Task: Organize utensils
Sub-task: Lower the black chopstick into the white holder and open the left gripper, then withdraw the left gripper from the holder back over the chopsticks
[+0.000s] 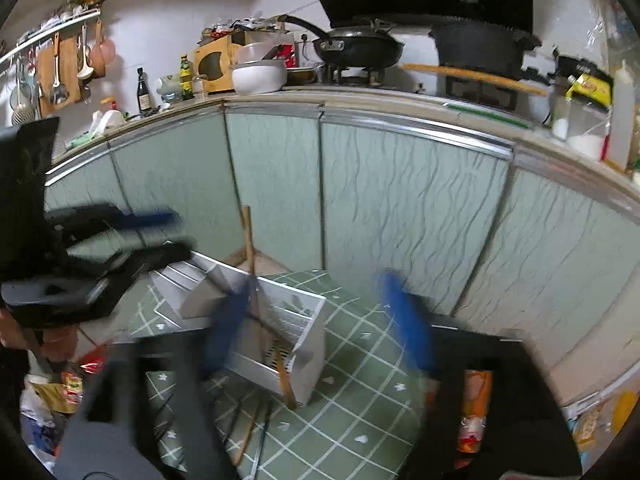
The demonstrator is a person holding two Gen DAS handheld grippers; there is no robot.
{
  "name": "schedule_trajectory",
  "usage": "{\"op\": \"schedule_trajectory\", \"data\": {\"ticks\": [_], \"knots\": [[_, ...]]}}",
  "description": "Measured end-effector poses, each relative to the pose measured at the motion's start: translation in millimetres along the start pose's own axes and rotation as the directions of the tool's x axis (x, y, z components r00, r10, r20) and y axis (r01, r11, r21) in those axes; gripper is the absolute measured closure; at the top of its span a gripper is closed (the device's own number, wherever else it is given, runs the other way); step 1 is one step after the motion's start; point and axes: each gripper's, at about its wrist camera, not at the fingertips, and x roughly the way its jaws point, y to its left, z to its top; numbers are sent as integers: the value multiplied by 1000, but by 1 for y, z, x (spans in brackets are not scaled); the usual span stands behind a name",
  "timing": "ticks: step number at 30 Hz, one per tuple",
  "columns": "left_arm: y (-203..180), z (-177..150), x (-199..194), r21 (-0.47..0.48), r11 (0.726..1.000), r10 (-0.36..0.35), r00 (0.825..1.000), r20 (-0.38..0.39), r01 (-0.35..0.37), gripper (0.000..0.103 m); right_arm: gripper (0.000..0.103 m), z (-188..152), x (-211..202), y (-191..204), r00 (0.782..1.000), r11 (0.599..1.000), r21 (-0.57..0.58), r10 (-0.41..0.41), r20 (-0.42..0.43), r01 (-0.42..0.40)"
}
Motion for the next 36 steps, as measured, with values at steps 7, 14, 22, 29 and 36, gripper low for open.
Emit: {"op": "schedule_trajectory", "data": {"ticks": [7,14,22,29,36], "knots": [[5,-11,-29,28,999,40,999,6,-41,4,8,-17,-26,-4,1000,1000,-16,-14,10,14],[4,-27,-56,24,998,55,998,8,-55,4,8,-31,-50,2,1000,1000,-15,-12,20,12],[-4,-46,-85,28,995,96,995,28,-97,4,8,-50,-76,14,999,1000,-22,-20,42,21],[-7,-64,-108,12,993,120,992,41,-120,4,8,-72,-90,29,998,999,-18,-34,53,35],[-6,-98,-122,-6,983,186,982,23,-186,4,8,-102,-103,42,996,997,-10,-69,54,70]]}}
